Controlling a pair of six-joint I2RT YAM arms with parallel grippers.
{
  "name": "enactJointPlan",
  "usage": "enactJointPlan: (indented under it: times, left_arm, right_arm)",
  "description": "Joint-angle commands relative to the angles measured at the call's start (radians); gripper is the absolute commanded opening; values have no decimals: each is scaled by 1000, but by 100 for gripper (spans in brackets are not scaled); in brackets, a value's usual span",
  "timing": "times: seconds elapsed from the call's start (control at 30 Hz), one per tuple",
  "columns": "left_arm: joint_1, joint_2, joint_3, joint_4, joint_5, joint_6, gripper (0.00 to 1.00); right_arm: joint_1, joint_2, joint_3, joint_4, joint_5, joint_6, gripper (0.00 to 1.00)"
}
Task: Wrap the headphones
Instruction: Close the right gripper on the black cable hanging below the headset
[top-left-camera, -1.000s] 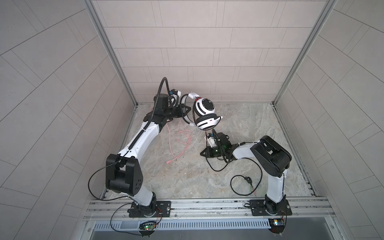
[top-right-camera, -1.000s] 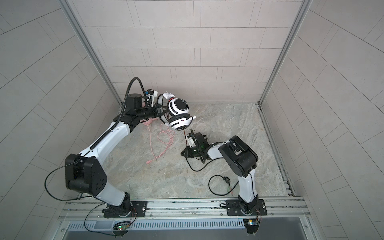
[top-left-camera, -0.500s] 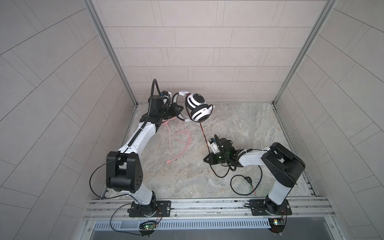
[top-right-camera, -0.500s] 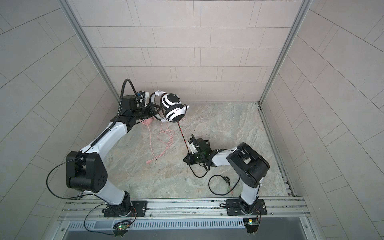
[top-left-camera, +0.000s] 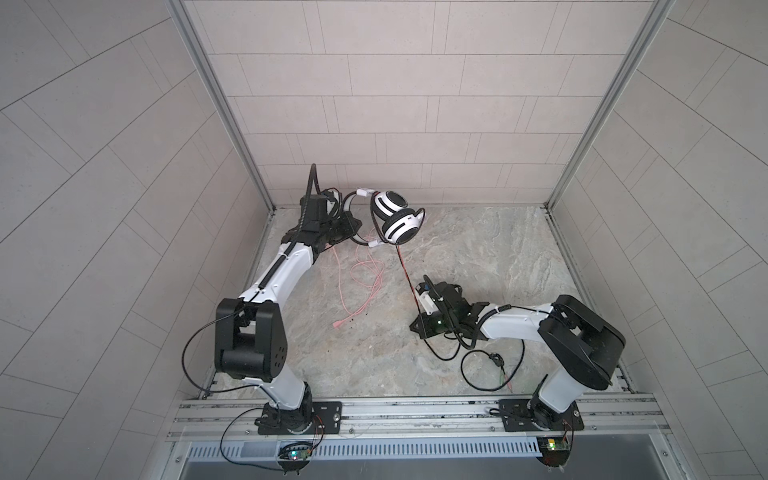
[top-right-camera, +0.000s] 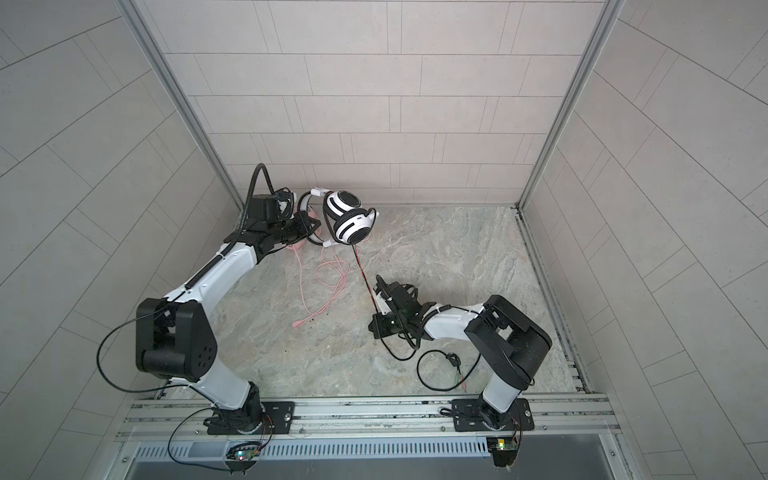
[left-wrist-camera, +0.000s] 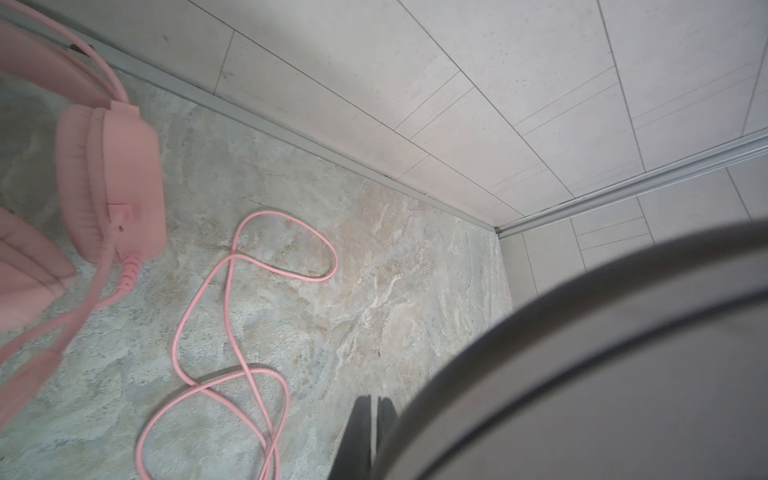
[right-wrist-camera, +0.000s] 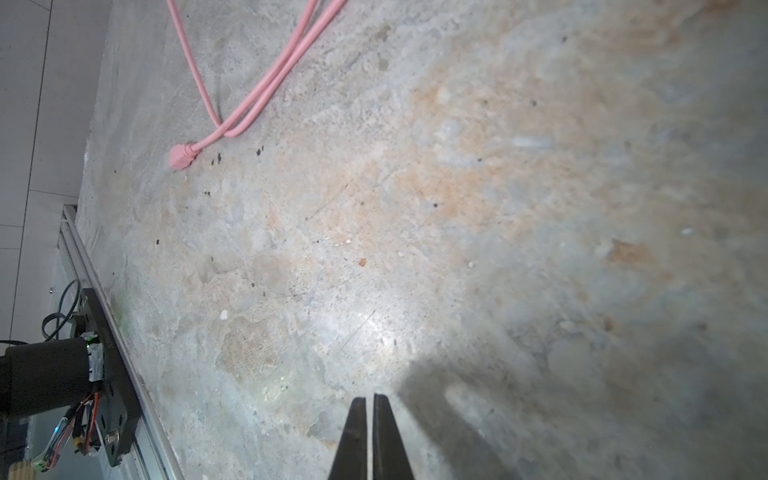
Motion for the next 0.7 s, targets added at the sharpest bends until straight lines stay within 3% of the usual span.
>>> enactJointPlan:
  times: [0.0, 0.67]
  left_arm:
    - [7, -2, 49, 2, -38, -26, 0]
    - [10, -13, 27, -14, -155, -70, 0]
  right_arm:
    - [25, -56, -6, -77, 65, -14, 0]
    - [184, -180, 69, -246, 177, -19, 0]
